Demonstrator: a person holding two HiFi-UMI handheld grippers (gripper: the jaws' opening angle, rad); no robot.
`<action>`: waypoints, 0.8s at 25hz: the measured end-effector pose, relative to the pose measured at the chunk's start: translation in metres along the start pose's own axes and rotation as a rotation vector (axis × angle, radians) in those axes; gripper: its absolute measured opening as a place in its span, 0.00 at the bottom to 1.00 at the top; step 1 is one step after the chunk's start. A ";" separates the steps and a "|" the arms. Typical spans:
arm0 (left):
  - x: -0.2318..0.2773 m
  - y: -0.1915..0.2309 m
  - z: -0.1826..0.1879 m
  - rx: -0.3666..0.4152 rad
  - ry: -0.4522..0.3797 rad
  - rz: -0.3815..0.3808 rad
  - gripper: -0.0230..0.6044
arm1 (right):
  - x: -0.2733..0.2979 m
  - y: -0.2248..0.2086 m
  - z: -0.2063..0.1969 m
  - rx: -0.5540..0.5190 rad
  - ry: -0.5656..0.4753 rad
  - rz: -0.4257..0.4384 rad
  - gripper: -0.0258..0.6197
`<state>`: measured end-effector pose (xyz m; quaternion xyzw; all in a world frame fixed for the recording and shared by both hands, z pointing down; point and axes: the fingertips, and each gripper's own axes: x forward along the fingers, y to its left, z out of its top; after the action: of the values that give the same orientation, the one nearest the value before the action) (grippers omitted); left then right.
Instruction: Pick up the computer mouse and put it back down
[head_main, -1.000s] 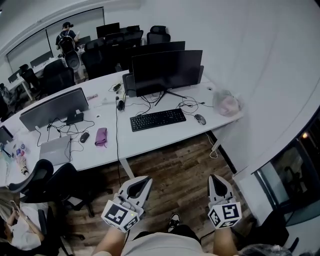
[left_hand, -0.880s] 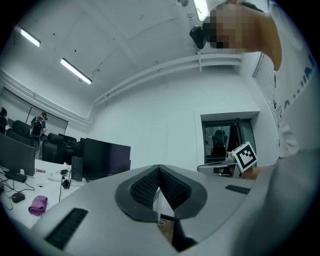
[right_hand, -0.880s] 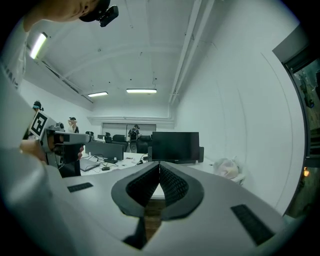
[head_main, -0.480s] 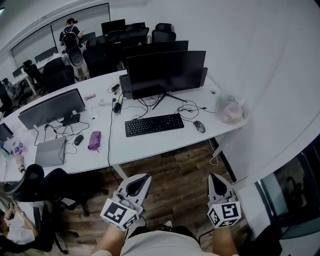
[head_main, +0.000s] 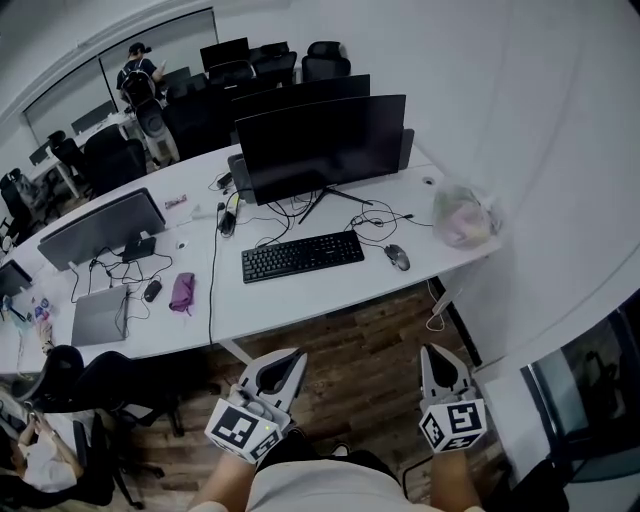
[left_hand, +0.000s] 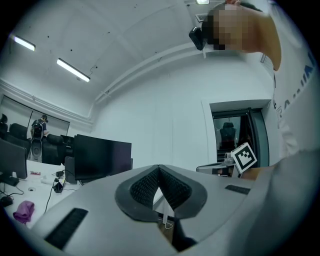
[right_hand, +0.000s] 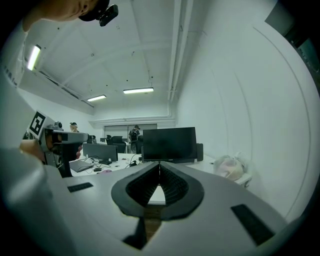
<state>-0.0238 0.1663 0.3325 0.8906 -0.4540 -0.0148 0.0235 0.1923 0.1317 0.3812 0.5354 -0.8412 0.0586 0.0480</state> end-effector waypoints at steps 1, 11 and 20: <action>0.004 0.002 0.000 0.001 -0.002 0.000 0.04 | 0.003 -0.003 -0.001 0.002 0.002 -0.001 0.07; 0.057 0.041 -0.010 -0.016 -0.007 -0.046 0.04 | 0.054 -0.027 0.003 -0.012 0.009 -0.049 0.07; 0.106 0.129 -0.005 -0.049 -0.026 -0.088 0.04 | 0.140 -0.025 0.022 -0.052 0.021 -0.085 0.07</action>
<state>-0.0656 0.0048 0.3443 0.9085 -0.4143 -0.0383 0.0390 0.1549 -0.0077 0.3806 0.5687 -0.8183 0.0406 0.0733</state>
